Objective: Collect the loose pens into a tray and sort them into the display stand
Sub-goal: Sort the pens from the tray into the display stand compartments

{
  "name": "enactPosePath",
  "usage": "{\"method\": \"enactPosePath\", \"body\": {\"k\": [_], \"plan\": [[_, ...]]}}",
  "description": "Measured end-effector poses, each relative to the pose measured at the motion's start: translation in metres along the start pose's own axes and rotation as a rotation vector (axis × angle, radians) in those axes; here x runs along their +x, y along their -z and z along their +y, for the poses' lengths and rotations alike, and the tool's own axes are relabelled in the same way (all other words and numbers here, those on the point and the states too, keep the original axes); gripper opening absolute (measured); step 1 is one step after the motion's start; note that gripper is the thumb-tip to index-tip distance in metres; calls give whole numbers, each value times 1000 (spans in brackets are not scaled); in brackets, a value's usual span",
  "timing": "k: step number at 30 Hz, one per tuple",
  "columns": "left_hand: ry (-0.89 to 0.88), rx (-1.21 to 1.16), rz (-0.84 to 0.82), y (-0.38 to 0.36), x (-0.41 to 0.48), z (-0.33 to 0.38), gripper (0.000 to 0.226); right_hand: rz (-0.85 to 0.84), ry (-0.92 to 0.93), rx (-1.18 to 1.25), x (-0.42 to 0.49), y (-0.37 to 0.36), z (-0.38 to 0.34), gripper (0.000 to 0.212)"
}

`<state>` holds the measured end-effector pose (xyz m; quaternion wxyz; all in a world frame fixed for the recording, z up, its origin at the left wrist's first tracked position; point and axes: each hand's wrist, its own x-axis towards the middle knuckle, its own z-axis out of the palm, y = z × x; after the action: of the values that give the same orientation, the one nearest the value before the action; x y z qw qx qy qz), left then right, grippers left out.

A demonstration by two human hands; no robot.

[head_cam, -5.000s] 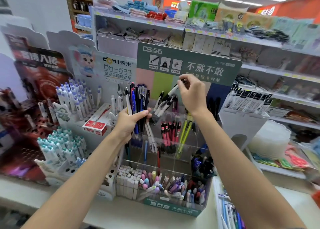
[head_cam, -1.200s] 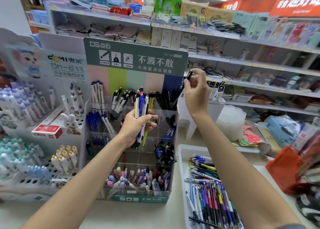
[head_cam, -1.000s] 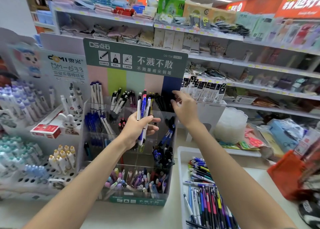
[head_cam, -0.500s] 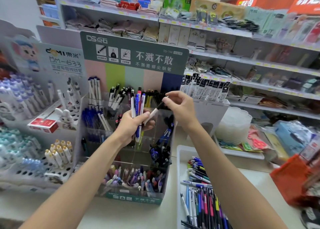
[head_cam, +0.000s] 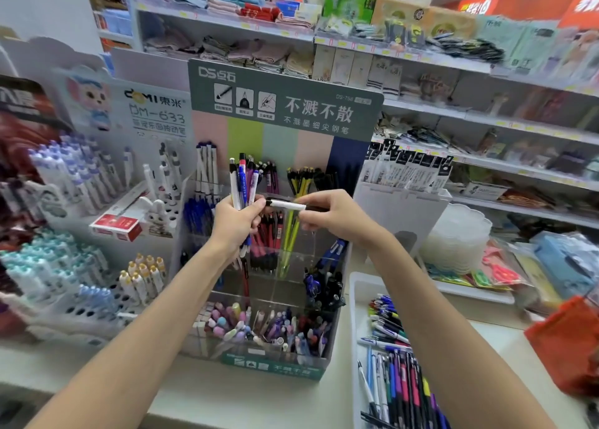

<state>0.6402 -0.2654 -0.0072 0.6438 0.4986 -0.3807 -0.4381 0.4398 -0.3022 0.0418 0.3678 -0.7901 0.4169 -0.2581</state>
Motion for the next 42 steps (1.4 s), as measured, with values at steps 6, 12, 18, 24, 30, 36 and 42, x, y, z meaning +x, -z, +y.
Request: {"method": "enactPosePath", "body": {"k": [6,12,18,24,30,36,42], "plan": [[-24,-28,-18,31,11,9,11,-2,60,-270,15,-27,-20,18],[-20,-73,-145,63,13,23,17,243,141,-52,34,-44,-39,66],[21,-104,-247,83,10,25,33,551,300,-117,69,-54,-63,89],[-5,-49,-284,91,9,24,15,653,374,-259,96,-80,-55,67],[20,-91,-227,97,12,22,24,738,330,-606,101,-88,-36,17],[-14,-84,-153,81,14,20,16,644,422,-300,74,-85,-57,22],[-1,-85,-193,61,12,25,26,384,226,4,68,-88,-65,28]]}}
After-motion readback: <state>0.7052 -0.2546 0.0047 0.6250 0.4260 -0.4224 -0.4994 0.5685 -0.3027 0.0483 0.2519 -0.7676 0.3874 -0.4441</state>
